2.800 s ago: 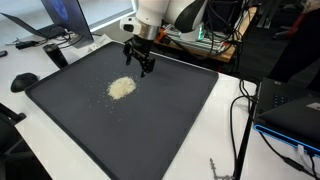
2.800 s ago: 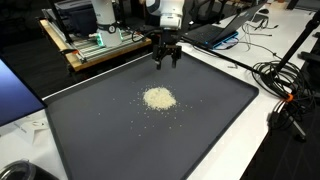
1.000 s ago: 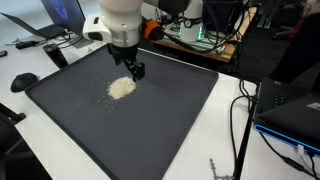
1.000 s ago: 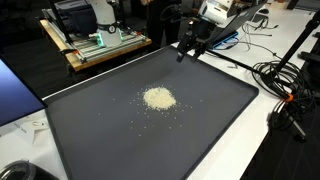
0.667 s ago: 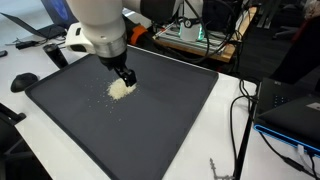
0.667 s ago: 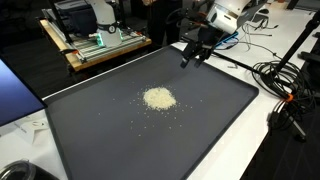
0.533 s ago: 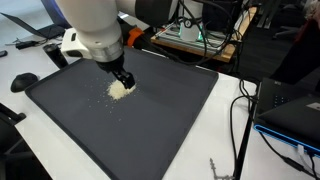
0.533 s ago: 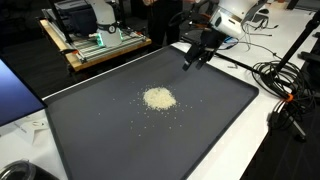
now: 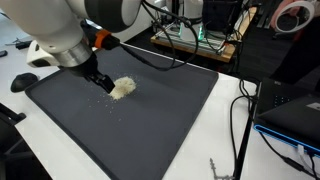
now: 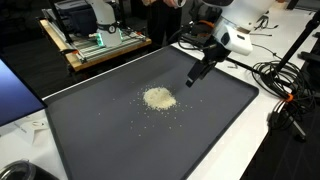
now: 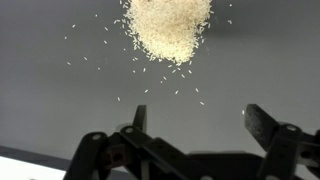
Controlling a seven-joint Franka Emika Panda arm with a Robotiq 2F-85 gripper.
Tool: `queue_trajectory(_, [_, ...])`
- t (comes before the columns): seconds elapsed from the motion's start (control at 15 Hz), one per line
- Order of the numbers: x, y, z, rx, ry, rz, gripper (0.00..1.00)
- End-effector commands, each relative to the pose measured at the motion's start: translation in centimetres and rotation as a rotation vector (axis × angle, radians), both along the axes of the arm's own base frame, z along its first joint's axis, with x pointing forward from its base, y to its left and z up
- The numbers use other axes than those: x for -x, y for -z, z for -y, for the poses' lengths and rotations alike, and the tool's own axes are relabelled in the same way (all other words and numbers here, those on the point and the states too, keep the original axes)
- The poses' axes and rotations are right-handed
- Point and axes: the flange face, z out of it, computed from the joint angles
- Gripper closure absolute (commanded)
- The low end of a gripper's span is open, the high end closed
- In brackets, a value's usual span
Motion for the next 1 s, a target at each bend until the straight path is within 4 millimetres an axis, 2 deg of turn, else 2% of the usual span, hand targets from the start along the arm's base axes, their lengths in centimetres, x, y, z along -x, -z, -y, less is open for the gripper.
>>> queue_trajectory(0.0, [-0.8, 0.2, 4.8, -0.142, -0.042, -0.049, 0.00])
queue_trajectory(0.27, [0.7, 1.2, 10.0, -0.303, -0.038, -0.156, 0.00])
queue_trajectory(0.6, [1.9, 1.6, 14.2, -0.426, -0.039, -0.201, 0.00])
queue_trajectory(0.93, [2.6, 1.9, 18.4, -0.510, -0.085, -0.172, 0.00])
